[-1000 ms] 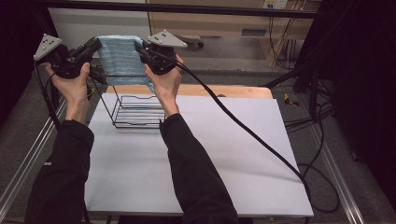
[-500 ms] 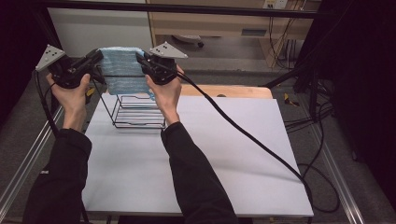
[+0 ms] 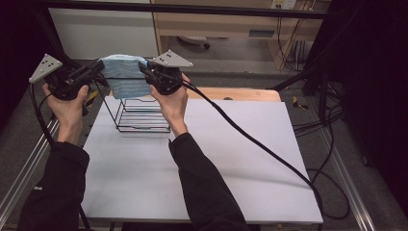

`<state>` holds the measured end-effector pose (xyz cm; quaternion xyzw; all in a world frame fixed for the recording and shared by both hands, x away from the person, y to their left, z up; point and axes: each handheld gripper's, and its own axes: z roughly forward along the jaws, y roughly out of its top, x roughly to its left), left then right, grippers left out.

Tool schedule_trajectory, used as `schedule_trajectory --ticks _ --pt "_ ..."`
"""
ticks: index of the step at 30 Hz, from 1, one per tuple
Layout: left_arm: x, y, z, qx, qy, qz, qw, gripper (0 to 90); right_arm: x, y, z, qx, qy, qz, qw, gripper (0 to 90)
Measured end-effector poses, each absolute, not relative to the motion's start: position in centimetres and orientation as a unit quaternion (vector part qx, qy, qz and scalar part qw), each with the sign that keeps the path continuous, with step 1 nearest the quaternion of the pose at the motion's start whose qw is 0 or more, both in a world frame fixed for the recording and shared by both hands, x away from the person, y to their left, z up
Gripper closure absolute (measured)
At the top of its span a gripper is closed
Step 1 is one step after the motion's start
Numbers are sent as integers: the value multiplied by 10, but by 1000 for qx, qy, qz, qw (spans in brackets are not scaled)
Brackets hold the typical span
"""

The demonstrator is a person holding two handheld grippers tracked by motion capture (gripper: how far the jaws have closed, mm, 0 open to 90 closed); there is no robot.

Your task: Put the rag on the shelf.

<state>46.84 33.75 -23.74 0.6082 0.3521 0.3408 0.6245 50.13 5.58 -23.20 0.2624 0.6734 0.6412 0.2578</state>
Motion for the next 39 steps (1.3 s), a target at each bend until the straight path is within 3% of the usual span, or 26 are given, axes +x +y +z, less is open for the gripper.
schedule_trajectory --ticks 28,34,39 --pt "450 344 -249 681 339 310 571 821 490 55 -239 225 738 588 241 791" --pt "447 350 -237 669 363 294 578 771 490 53 -242 218 743 587 236 792" --pt "449 353 -218 646 389 287 591 789 490 53 -243 215 745 586 235 792"
